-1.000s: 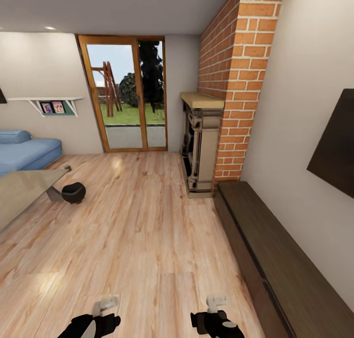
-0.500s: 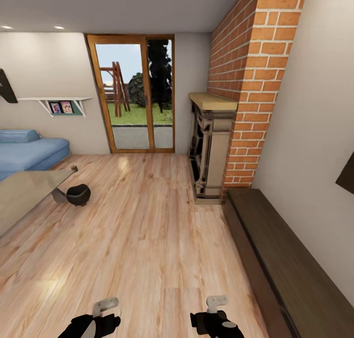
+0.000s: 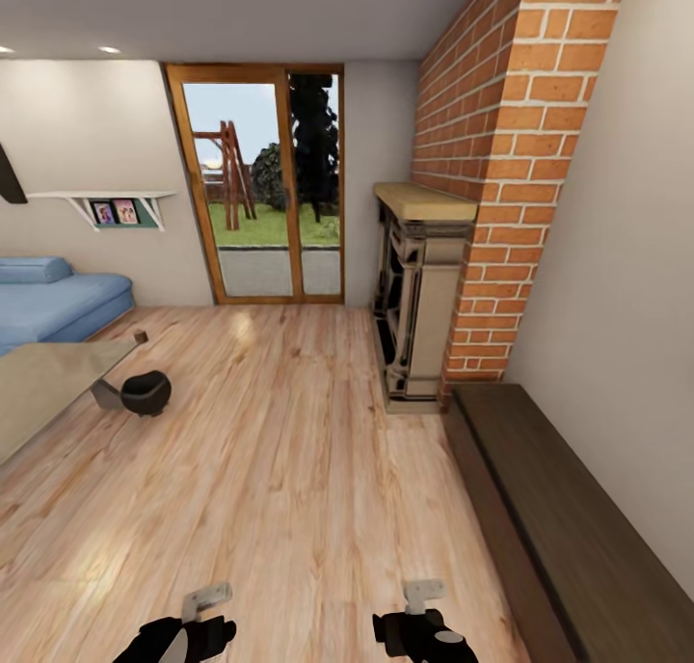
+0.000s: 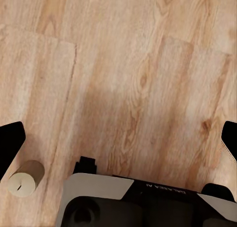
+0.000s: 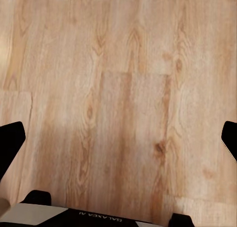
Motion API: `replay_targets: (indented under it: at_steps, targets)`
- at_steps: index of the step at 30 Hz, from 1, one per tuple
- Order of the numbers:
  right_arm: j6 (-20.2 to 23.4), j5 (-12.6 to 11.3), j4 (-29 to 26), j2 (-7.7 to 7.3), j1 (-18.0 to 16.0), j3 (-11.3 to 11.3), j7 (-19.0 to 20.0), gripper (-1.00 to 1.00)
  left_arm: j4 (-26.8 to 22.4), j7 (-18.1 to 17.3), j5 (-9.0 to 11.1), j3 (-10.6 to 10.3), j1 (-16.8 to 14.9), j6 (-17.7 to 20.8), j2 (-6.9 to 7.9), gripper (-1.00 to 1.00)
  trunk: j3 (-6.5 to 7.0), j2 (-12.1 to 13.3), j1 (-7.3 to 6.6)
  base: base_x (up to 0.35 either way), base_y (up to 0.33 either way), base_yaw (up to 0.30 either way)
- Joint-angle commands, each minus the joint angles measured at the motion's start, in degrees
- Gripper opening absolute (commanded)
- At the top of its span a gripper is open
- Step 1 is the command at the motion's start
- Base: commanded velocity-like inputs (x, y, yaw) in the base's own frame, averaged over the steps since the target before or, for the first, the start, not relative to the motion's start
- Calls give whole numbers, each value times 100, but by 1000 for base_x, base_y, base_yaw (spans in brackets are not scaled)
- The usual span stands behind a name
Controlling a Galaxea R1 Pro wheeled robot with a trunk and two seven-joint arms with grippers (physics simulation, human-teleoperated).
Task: Place each of the two pumpkins and all three candles from the living room inside a cabinet in the living room (use any cabinet), then make sure every cabinet is closed, and position the cauldron so it is next to a table in the living room.
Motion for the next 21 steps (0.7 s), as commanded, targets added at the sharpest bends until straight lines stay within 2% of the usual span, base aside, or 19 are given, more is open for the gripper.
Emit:
replay_targets:
  at_steps: [1, 10, 21]
  targets:
    - [19, -58, -11, -4, -6, 27, -54, 100, -11, 19, 51, 0, -1, 35, 1, 100, -13, -12, 7, 335, 0, 38]
    - [19, -58, -11, 2, -6, 35, -54, 100, -10, 19, 51, 1, -5, 35, 1, 100, -13, -12, 7, 336, 0, 123]
    - [19, -58, -11, 4, -6, 37, -54, 100, -10, 19, 51, 12, -5, 35, 1, 100, -13, -12, 7, 336, 33, 23]
